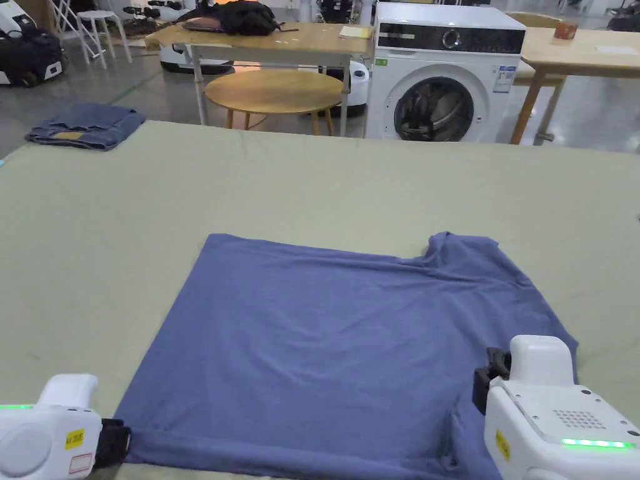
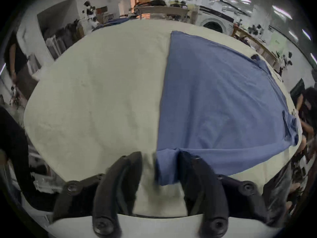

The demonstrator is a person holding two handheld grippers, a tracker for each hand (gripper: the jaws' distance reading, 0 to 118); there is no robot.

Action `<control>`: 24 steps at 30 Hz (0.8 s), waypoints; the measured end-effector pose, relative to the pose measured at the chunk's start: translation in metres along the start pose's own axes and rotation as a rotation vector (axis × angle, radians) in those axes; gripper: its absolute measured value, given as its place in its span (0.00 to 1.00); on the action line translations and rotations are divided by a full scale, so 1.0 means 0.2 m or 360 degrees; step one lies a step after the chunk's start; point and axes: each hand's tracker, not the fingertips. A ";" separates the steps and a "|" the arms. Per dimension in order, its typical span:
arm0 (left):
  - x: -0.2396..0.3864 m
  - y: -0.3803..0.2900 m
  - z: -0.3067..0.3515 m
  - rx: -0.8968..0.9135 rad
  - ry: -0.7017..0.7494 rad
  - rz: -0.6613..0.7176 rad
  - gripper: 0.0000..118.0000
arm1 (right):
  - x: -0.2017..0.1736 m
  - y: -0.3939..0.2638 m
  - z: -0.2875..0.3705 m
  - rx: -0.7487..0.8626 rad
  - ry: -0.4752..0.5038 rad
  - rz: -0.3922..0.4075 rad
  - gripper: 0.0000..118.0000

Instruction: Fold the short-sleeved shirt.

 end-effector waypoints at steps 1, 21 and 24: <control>0.00 -0.01 0.02 0.0003 -0.0026 0.0015 0.25 | 0.02 -0.01 0.02 -0.0017 -0.0003 -0.0014 0.00; 0.05 -0.01 0.06 0.0017 -0.0047 -0.0003 0.03 | 0.49 -0.38 0.07 -0.0889 -0.0194 -0.0056 0.48; 0.05 -0.01 0.06 0.0016 -0.0042 -0.0013 0.03 | 0.50 -0.38 0.06 -0.0844 -0.0161 -0.0074 0.20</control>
